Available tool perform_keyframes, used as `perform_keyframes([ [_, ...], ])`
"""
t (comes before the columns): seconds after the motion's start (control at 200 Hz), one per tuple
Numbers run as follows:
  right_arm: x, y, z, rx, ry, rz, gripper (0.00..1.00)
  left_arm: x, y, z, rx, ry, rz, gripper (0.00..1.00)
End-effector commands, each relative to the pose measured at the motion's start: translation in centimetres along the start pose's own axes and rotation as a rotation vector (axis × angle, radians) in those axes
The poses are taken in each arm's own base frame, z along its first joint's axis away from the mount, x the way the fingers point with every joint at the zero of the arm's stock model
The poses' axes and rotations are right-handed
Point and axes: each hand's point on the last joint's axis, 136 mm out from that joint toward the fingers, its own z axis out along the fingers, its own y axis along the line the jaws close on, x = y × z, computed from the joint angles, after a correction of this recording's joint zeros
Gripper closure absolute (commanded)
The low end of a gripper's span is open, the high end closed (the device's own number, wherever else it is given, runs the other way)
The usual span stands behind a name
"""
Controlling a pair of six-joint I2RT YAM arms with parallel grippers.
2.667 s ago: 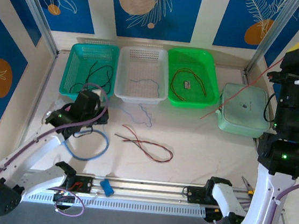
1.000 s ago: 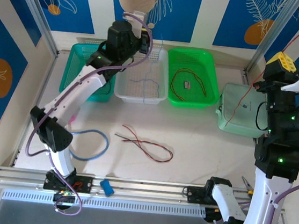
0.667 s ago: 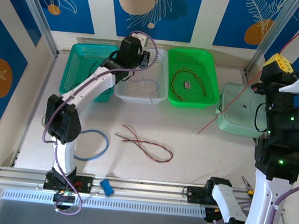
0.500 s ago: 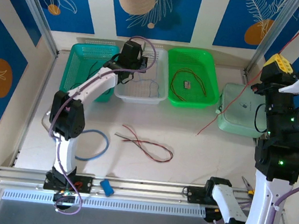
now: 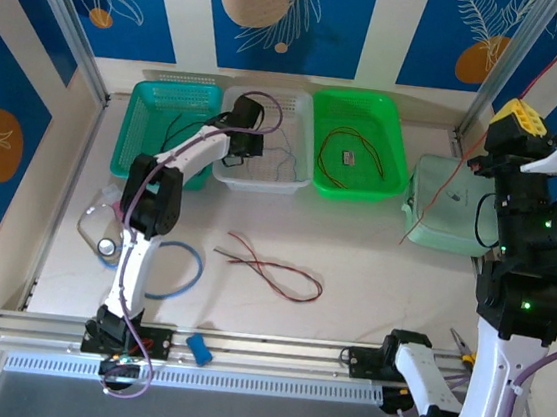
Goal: Untangle the cables
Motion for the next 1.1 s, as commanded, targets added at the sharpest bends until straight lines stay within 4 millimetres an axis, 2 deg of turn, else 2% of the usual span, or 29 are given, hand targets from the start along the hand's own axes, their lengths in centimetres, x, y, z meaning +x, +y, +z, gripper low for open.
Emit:
perform_keyframes([
  [0.0, -1.1, 0.7, -0.2, -0.028, -0.021, 0.016, 1.00, 0.2, 0.2, 0.1, -0.014, 0.043, -0.037, 0.82],
  [0.03, -1.1, 0.8, -0.2, -0.030, -0.021, 0.017, 1.00, 0.2, 0.3, 0.0, -0.018, 0.046, -0.038, 0.80],
  [0.06, -1.2, 0.8, -0.2, -0.032, -0.023, 0.017, 1.00, 0.2, 0.2, -0.1, -0.014, 0.044, -0.040, 0.75],
  [0.145, -1.1, 0.9, -0.1, -0.036, -0.021, 0.022, 1.00, -0.9, -0.2, -1.1, 0.002, 0.011, -0.041, 0.47],
  [0.19, -1.1, 0.9, 0.0, -0.038, -0.021, 0.025, 1.00, -1.6, -0.3, -1.9, 0.002, -0.013, -0.035, 0.39],
  [0.28, -1.1, 1.1, 0.2, -0.049, -0.018, 0.039, 1.00, -3.5, -0.3, -4.0, -0.012, -0.080, -0.024, 0.30],
  [0.37, -1.0, 1.3, 0.5, -0.060, -0.011, 0.052, 1.00, -5.2, -0.5, -6.4, -0.012, -0.148, -0.011, 0.27],
  [0.5, -0.8, 1.3, 0.8, -0.064, -0.009, 0.063, 1.00, -6.2, -3.1, -9.8, 0.038, -0.210, 0.073, 0.26],
  [0.635, -0.8, 1.1, 0.9, -0.056, -0.014, 0.059, 1.00, -4.2, -6.8, -11.9, 0.068, -0.196, 0.202, 0.28],
  [0.835, -0.8, 1.1, 1.0, -0.052, -0.015, 0.045, 1.00, 1.7, -12.0, -12.9, 0.160, -0.083, 0.324, 0.35],
  [0.92, -0.8, 1.1, 1.0, -0.052, -0.013, 0.043, 1.00, 3.5, -14.0, -13.4, 0.219, -0.050, 0.356, 0.36],
  [1.0, -0.6, 1.1, 1.1, -0.054, -0.008, 0.045, 1.00, 4.5, -15.1, -13.7, 0.253, -0.019, 0.368, 0.38],
  [1.09, -0.5, 1.1, 1.2, -0.057, -0.006, 0.050, 1.00, 5.5, -15.5, -13.7, 0.256, 0.018, 0.388, 0.41],
])
